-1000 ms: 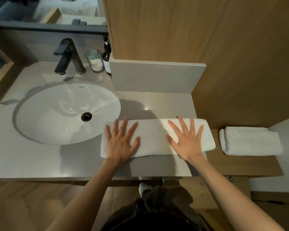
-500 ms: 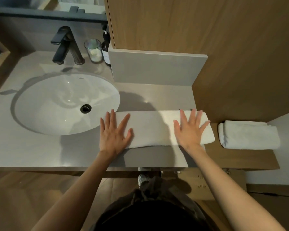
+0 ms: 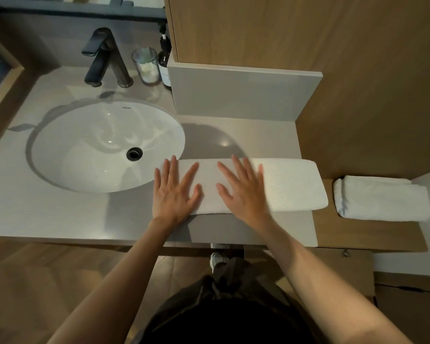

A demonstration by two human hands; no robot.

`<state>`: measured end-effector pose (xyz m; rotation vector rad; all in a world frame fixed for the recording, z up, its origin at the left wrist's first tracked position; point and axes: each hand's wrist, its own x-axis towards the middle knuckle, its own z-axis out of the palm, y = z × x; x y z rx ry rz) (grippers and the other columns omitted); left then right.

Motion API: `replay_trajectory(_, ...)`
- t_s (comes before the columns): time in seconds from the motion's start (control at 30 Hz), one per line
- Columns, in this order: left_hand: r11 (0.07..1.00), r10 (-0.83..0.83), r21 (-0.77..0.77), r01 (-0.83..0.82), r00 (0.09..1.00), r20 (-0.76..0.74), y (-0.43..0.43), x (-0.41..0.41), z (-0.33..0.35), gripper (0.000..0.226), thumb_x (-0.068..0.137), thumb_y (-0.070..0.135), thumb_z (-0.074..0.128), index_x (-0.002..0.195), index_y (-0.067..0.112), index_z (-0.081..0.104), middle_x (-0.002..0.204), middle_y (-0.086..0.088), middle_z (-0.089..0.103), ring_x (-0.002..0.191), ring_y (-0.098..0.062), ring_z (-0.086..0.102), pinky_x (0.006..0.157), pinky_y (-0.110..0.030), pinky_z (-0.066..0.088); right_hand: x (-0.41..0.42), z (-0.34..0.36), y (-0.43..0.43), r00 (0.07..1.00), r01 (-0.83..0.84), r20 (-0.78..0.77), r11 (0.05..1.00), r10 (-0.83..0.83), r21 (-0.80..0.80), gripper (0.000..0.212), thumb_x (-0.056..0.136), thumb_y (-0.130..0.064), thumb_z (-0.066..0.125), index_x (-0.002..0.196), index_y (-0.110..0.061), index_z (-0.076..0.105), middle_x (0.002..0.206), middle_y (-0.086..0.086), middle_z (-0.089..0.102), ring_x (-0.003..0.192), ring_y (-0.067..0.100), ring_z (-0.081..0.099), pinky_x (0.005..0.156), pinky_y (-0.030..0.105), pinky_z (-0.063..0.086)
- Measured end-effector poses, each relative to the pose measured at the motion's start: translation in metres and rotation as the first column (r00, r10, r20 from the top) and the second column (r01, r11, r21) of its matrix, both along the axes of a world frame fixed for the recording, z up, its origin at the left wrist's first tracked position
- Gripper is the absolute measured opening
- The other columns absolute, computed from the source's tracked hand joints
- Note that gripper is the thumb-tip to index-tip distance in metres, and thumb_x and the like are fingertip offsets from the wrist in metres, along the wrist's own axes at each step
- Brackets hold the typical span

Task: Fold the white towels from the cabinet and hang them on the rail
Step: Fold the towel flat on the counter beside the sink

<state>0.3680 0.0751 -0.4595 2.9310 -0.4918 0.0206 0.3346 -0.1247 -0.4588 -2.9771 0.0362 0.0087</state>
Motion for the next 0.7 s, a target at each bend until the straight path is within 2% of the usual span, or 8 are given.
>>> replay_trajectory(0.1, 1.0, -0.007, -0.004, 0.007, 1.0, -0.011, 0.0, 0.0, 0.002, 0.06, 0.095, 0.058, 0.018, 0.151, 0.04, 0.013, 0.161, -0.013, 0.0, 0.148, -0.031, -0.007, 0.12, -0.05, 0.0, -0.011, -0.002, -0.038, 0.993, 0.119, 0.003, 0.993, -0.119, 0.021, 0.057, 0.096, -0.064, 0.023, 0.149, -0.044, 0.023, 0.162, -0.003, 0.014, 0.15, 0.024, 0.004, 0.118, 0.058, 0.0)
replay_trajectory(0.2, 1.0, -0.003, -0.01, 0.003, 1.0, -0.015, -0.001, 0.0, 0.003, 0.059, 0.094, 0.057, 0.019, 0.151, 0.04, 0.013, 0.161, -0.013, 0.001, 0.148, -0.03, -0.006, 0.12, -0.05, 0.0, -0.023, 0.001, -0.081, 0.971, 0.217, -0.089, 0.973, -0.224, -0.079, 0.061, 0.094, -0.069, 0.008, 0.151, -0.047, 0.007, 0.163, -0.005, 0.004, 0.15, 0.029, -0.005, 0.116, 0.062, -0.005)
replay_trajectory(0.3, 1.0, -0.004, -0.016, 0.004, 1.0, -0.008, -0.003, 0.001, 0.004, 0.059, 0.094, 0.056, 0.021, 0.15, 0.04, 0.016, 0.161, -0.014, 0.003, 0.148, -0.031, -0.004, 0.12, -0.05, 0.0, -0.034, 0.001, -0.106, 0.937, 0.314, -0.121, 0.941, -0.328, -0.123, 0.062, 0.092, -0.072, 0.006, 0.149, -0.05, -0.001, 0.163, -0.008, -0.004, 0.148, 0.036, -0.01, 0.113, 0.067, -0.004)
replay_trajectory(0.37, 1.0, -0.003, -0.02, 0.003, 1.0, -0.003, -0.005, 0.002, 0.004, 0.058, 0.094, 0.056, 0.022, 0.15, 0.04, 0.018, 0.16, -0.014, 0.006, 0.148, -0.032, -0.002, 0.12, -0.05, 0.001, -0.037, 0.002, -0.109, 0.907, 0.382, -0.156, 0.92, -0.391, -0.088, 0.063, 0.09, -0.075, 0.009, 0.148, -0.053, -0.001, 0.162, -0.009, -0.008, 0.146, 0.043, -0.007, 0.113, 0.067, 0.0)
replay_trajectory(0.47, 1.0, -0.01, -0.026, 0.01, 1.0, -0.011, -0.006, 0.005, 0.004, 0.058, 0.094, 0.057, 0.022, 0.149, 0.04, 0.019, 0.161, -0.014, 0.005, 0.148, -0.031, -0.003, 0.12, -0.05, 0.001, -0.033, 0.008, -0.106, 0.87, 0.468, -0.178, 0.884, -0.46, 0.004, 0.065, 0.087, -0.077, 0.017, 0.147, -0.053, 0.005, 0.162, -0.002, -0.01, 0.143, 0.047, 0.011, 0.112, 0.063, 0.015)
replay_trajectory(0.57, 0.999, -0.018, -0.047, 0.017, 1.0, -0.02, -0.005, 0.008, 0.004, 0.057, 0.094, 0.058, 0.022, 0.149, 0.041, 0.02, 0.161, -0.011, 0.005, 0.148, -0.029, -0.004, 0.12, -0.048, 0.0, -0.031, 0.012, -0.107, 0.821, 0.566, -0.185, 0.814, -0.54, 0.131, 0.068, 0.086, -0.078, 0.026, 0.147, -0.051, 0.014, 0.162, 0.008, 0.001, 0.138, 0.046, 0.025, 0.111, 0.057, 0.023)
replay_trajectory(0.7, 0.998, -0.029, -0.054, 0.027, 0.999, -0.032, -0.003, 0.007, 0.004, 0.057, 0.095, 0.059, 0.021, 0.149, 0.041, 0.02, 0.161, -0.01, 0.006, 0.148, -0.028, -0.004, 0.12, -0.047, 0.0, -0.036, 0.012, -0.111, 0.792, 0.61, -0.158, 0.751, -0.59, 0.252, 0.068, 0.086, -0.076, 0.035, 0.146, -0.047, 0.022, 0.15, 0.016, 0.033, 0.133, 0.04, 0.035, 0.108, 0.053, 0.031)
